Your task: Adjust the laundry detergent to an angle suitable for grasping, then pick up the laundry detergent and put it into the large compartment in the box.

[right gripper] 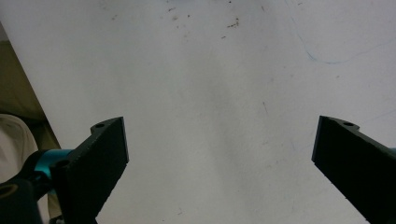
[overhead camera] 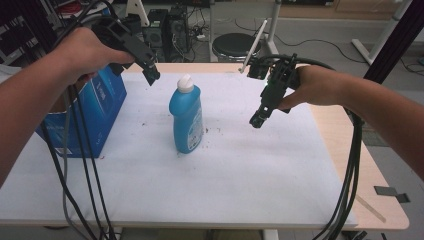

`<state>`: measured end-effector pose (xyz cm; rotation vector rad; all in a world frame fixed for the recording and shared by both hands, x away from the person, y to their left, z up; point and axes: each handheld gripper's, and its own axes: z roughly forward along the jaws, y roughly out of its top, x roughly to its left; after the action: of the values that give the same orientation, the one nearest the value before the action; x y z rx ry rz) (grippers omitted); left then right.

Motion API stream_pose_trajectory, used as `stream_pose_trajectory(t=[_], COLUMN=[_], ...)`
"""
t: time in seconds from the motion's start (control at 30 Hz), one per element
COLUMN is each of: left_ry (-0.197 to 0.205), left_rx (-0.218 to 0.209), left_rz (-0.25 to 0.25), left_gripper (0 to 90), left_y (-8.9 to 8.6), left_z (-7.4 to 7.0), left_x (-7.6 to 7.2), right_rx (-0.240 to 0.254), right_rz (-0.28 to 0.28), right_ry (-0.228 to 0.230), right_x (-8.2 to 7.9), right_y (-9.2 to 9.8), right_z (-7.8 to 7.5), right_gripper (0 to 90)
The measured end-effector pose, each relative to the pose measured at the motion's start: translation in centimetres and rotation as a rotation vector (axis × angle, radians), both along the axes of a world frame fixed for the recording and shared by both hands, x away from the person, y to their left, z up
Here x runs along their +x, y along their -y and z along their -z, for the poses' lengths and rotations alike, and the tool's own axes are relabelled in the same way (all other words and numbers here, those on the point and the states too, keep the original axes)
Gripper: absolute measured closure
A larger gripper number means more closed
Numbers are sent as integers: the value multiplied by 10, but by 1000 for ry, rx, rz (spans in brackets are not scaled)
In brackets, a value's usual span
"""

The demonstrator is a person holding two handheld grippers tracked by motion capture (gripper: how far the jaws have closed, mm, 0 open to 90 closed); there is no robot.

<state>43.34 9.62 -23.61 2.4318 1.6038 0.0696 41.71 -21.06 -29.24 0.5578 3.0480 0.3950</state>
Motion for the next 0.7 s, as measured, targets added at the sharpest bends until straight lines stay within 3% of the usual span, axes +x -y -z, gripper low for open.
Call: stream_pose_trajectory(t=[0.33,0.7], left_ry=[0,14], left_rx=[10,-28], left_rz=[3,22], left_gripper=[24,24], left_y=[4,22], left_z=[-2,-15], left_x=[-3,-10], right_rx=[7,3], right_rz=[4,1], right_ry=[9,8], right_x=[-3,-4], right_y=[2,2], right_z=[-3,-3], right_gripper=[28,27])
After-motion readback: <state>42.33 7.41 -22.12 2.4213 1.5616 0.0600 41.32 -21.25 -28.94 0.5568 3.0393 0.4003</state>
